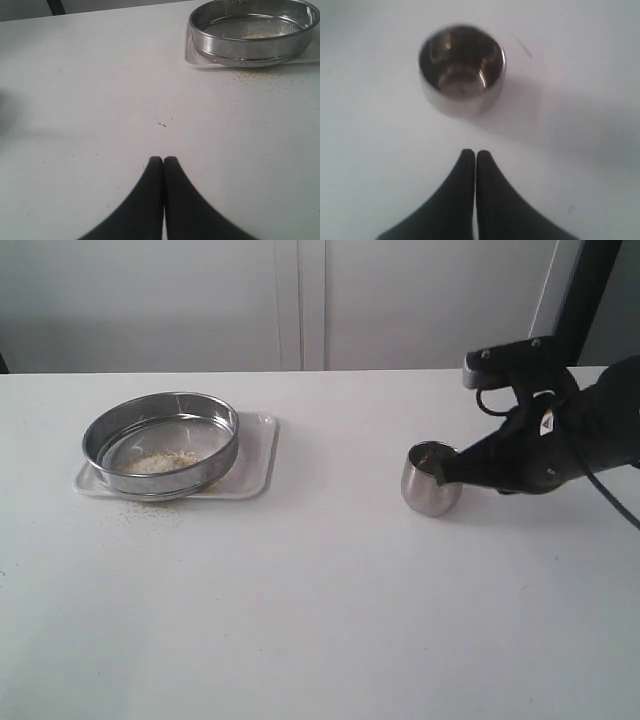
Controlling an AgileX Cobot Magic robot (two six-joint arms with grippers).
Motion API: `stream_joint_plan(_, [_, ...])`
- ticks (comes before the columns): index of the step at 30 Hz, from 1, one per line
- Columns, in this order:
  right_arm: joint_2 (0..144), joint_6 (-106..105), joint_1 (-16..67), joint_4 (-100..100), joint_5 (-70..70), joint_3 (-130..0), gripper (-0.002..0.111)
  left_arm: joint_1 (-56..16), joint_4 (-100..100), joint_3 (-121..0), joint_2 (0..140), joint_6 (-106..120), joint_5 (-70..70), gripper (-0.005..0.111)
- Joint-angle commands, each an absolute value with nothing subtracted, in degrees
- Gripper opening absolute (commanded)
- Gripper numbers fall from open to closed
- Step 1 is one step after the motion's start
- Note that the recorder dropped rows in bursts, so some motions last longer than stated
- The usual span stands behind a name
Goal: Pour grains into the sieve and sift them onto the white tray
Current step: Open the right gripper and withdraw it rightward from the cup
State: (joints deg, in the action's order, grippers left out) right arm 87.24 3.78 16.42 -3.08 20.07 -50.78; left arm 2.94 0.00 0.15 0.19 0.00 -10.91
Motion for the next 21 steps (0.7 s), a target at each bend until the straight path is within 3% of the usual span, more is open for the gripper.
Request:
stream_joint_plan(1, [86.0,3.2,13.9,-4.1,30.5,-50.7,0.000,2.7,0.0,0.0,0.0,0.0,-10.8,0.000])
stream_joint_plan(21, [73.7,4.8,7.4,-4.6,29.9,-37.9,0.000,2.7,0.0,0.0,0.0,0.0,-10.8,0.000])
